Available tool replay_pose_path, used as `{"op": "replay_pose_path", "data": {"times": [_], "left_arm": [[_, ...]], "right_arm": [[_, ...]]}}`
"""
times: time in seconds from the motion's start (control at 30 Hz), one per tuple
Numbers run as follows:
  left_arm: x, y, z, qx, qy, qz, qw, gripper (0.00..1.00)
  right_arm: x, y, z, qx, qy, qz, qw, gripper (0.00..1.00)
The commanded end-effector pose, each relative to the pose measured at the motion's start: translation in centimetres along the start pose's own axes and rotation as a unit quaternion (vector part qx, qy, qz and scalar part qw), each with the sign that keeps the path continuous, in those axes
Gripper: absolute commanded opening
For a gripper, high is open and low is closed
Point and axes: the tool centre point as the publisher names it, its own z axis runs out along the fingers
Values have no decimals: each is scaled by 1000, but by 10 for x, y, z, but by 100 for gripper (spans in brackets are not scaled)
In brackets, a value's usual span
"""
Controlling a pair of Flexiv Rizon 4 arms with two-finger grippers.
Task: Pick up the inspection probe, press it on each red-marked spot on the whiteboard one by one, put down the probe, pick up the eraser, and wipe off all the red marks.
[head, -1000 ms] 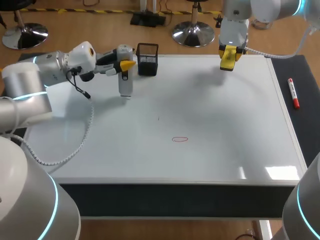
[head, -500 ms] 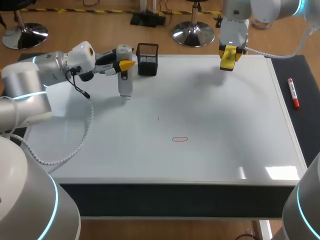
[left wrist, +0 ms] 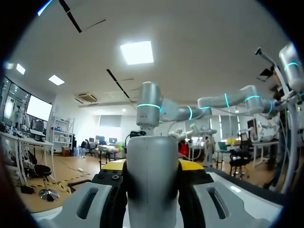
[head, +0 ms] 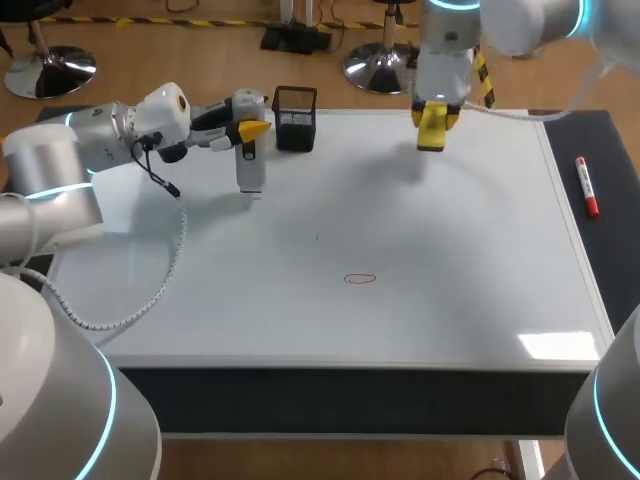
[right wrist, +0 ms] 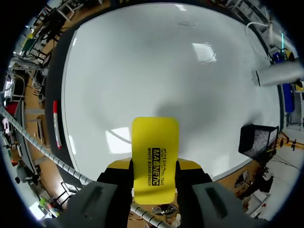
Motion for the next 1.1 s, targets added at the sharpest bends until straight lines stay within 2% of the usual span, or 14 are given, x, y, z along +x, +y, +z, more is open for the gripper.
{"op": "replay_pose_path", "data": {"times": [0.03, 0.27, 0.37, 0.6, 0.8, 1.0, 1.1], "left_arm": [[-1, 0, 0, 1, 0, 0, 1000, 0], [-1, 0, 0, 1, 0, 0, 1000, 0], [-1, 0, 0, 1, 0, 0, 1000, 0], [-1, 0, 0, 1, 0, 0, 1000, 0], [-1, 0, 0, 1, 0, 0, 1000, 0], [-1, 0, 0, 1, 0, 0, 1000, 0], [-1, 0, 0, 1, 0, 0, 1000, 0]], "right_arm": [[-5, 44, -10, 31, -3, -19, 999, 0], [-32, 101, -13, 47, -20, -58, 997, 0], [-47, 129, -7, 44, -9, -78, 996, 0], [-81, 187, 7, 26, -41, -100, 994, 0], [-91, 225, 11, 10, -56, -106, 993, 0], [-103, 257, 13, -33, -81, -123, 989, 0], [-107, 269, 16, -42, -79, -127, 988, 0]]}}
